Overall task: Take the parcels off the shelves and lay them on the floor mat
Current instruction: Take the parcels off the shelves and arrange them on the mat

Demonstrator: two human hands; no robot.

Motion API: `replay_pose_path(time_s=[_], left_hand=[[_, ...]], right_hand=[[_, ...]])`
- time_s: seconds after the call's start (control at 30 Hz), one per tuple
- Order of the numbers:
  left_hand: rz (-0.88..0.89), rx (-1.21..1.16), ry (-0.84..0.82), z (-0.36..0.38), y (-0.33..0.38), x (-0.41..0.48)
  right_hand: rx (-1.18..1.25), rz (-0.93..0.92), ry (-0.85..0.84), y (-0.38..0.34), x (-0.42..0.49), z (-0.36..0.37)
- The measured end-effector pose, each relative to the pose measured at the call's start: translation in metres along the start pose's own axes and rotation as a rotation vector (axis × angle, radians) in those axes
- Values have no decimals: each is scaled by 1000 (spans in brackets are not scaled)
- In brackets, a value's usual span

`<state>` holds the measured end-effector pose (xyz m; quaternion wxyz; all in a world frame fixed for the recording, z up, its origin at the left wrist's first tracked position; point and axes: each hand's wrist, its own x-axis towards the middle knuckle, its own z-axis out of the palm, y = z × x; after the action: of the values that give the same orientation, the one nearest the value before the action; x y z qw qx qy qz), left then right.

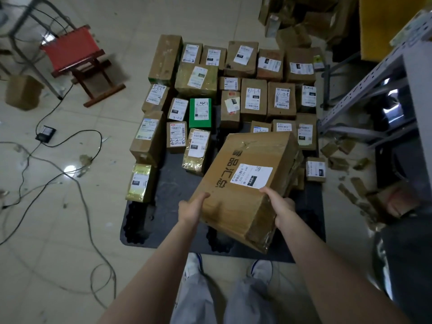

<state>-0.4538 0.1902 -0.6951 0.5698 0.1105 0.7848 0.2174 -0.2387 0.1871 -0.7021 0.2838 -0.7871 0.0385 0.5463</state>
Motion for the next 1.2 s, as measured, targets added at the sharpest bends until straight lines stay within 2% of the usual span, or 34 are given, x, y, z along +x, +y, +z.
replay_pose_path(time_s=[0.3, 0.57, 0.83, 1.2], left_hand=[[52, 111, 65, 5, 14, 19], [87, 79, 105, 2, 26, 40], [53, 9, 202, 0, 3, 63], [49, 55, 244, 28, -15, 75]], right_hand=[[-57, 1, 0, 4, 25, 24], [-51, -19, -119, -1, 53, 49], [-142, -76, -206, 4, 98, 71], [-101, 11, -318, 25, 136, 64]])
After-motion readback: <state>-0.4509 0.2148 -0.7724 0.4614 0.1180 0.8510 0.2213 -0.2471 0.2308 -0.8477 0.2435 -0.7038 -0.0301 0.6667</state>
